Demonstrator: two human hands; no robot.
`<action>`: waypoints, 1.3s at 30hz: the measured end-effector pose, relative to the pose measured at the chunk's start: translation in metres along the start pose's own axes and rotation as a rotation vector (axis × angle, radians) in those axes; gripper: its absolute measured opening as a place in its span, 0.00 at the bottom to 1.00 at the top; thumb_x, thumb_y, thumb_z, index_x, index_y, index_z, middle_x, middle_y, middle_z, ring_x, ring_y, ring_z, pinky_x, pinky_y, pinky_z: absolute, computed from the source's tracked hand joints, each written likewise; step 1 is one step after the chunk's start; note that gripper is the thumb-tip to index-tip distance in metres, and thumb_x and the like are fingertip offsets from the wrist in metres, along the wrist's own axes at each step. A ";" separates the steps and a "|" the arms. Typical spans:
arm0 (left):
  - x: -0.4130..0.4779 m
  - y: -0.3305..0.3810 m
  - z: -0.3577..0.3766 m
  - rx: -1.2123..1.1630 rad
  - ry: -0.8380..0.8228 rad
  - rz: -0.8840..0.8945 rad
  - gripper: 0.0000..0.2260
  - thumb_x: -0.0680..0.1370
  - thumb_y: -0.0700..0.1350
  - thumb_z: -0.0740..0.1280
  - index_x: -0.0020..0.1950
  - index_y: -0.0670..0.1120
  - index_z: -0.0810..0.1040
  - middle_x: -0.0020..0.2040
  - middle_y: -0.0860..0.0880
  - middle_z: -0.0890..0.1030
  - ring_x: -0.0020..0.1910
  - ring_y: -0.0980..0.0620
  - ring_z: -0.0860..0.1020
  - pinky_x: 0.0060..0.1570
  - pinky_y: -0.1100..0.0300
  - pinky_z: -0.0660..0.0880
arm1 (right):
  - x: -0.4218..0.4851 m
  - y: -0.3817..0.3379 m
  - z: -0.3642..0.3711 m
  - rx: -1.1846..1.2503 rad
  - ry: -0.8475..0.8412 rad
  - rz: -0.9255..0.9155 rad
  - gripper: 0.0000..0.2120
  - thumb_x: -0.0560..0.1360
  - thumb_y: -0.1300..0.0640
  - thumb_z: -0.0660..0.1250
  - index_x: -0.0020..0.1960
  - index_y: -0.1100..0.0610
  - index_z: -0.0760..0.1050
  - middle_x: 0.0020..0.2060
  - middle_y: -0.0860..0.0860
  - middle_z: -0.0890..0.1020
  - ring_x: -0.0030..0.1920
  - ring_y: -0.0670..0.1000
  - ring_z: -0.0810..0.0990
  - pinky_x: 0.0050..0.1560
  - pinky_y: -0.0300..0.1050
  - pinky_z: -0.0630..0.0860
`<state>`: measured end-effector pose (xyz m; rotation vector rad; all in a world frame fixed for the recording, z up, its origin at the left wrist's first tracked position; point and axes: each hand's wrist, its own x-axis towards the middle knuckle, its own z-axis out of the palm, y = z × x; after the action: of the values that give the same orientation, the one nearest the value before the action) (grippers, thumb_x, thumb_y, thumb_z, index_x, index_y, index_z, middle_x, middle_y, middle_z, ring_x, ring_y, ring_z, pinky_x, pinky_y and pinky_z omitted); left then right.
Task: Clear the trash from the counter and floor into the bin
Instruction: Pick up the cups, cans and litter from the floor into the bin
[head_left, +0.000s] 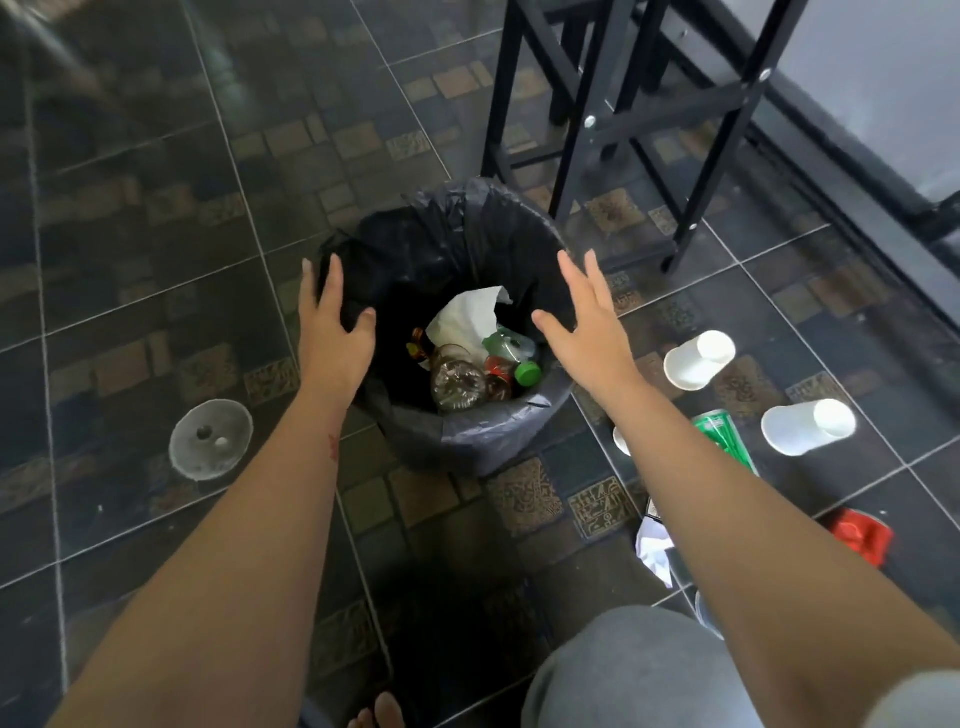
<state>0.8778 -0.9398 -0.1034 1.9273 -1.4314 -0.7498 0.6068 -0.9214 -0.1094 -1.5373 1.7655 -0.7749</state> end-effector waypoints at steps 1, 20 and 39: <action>-0.002 -0.002 0.001 0.074 0.008 0.015 0.29 0.81 0.46 0.64 0.79 0.55 0.56 0.80 0.52 0.47 0.78 0.51 0.47 0.73 0.57 0.51 | -0.002 0.002 0.000 -0.050 -0.012 -0.014 0.32 0.78 0.44 0.62 0.77 0.38 0.50 0.78 0.40 0.45 0.76 0.50 0.59 0.68 0.55 0.67; -0.137 0.078 0.123 0.466 -0.007 0.627 0.25 0.84 0.54 0.50 0.78 0.43 0.60 0.78 0.44 0.60 0.78 0.47 0.55 0.76 0.49 0.51 | -0.083 0.106 -0.067 -0.328 0.122 0.070 0.31 0.80 0.40 0.55 0.79 0.50 0.51 0.79 0.48 0.54 0.77 0.53 0.57 0.75 0.55 0.58; -0.174 0.064 0.310 0.539 -0.494 0.590 0.28 0.79 0.47 0.68 0.76 0.53 0.60 0.73 0.44 0.64 0.67 0.43 0.70 0.60 0.51 0.73 | -0.143 0.272 -0.072 -0.582 -0.016 0.541 0.38 0.76 0.47 0.66 0.78 0.54 0.49 0.69 0.59 0.68 0.64 0.63 0.72 0.61 0.57 0.70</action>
<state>0.5634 -0.8307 -0.2423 1.5609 -2.5688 -0.6084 0.3991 -0.7434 -0.2665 -1.2724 2.3735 0.0276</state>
